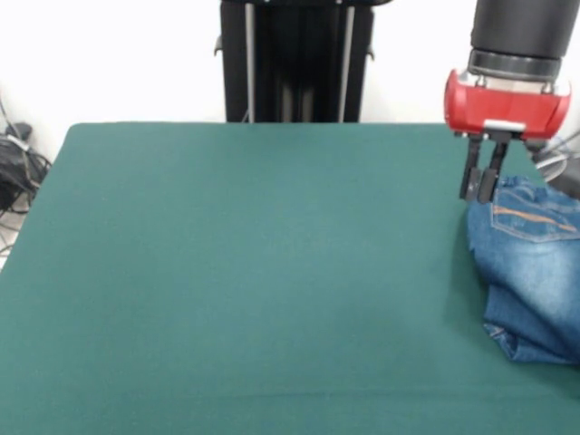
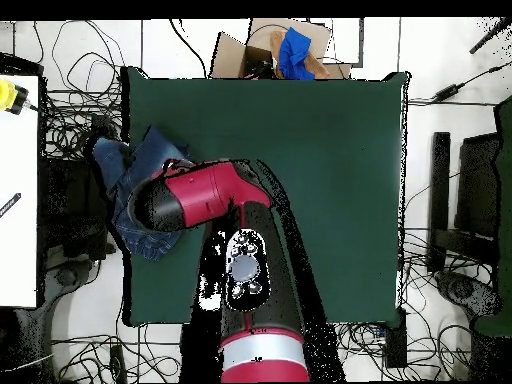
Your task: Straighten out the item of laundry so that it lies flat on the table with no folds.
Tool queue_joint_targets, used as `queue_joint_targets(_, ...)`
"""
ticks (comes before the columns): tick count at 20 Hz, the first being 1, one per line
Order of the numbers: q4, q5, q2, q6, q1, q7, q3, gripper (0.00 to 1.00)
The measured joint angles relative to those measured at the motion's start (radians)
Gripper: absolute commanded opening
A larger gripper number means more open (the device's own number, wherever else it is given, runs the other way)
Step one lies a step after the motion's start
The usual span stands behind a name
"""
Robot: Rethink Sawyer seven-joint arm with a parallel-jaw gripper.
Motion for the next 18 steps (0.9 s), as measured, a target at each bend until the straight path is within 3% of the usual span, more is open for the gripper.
queue_joint_targets(9,0.024,0.006,0.036,0.000,0.062,0.000,0.000,0.00)
queue_joint_targets(18,0.034,0.009,0.034,0.000,0.072,0.000,0.000,0.00)
